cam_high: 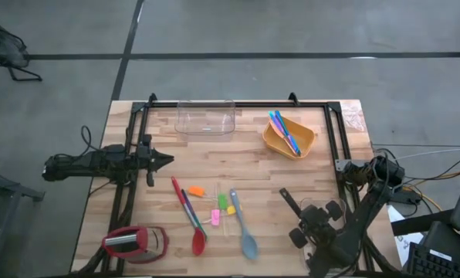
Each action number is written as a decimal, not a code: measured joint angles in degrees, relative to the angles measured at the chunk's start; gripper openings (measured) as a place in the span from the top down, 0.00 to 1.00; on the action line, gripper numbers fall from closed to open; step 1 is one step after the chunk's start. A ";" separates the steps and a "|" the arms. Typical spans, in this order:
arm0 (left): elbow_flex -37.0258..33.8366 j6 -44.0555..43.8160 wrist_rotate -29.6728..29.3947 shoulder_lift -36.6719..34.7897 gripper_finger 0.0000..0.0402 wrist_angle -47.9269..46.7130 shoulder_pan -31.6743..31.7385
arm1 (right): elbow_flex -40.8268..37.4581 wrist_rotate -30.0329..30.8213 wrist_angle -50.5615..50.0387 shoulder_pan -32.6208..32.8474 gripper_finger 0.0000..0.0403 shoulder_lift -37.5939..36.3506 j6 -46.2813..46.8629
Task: Pick & Place Kitchen Items
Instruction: Put the gray serving spoon into the bottom transparent bin
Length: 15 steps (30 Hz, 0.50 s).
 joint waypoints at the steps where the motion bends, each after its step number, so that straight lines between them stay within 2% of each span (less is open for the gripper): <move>1: 0.01 0.00 0.00 0.00 0.89 0.00 0.00 | 0.00 0.00 0.00 0.00 0.64 0.00 0.00; 8: 0.00 0.00 0.00 0.00 0.89 0.00 0.00 | 0.16 0.04 -0.32 -0.24 0.60 0.00 -0.12; 13: 0.01 0.00 0.01 0.00 0.89 0.00 -0.02 | 2.34 0.35 -2.23 -0.94 0.64 -0.02 -0.63; 15: 0.00 0.00 0.00 0.00 0.89 0.00 0.00 | 3.39 2.52 -2.17 -1.34 0.65 -0.09 -2.45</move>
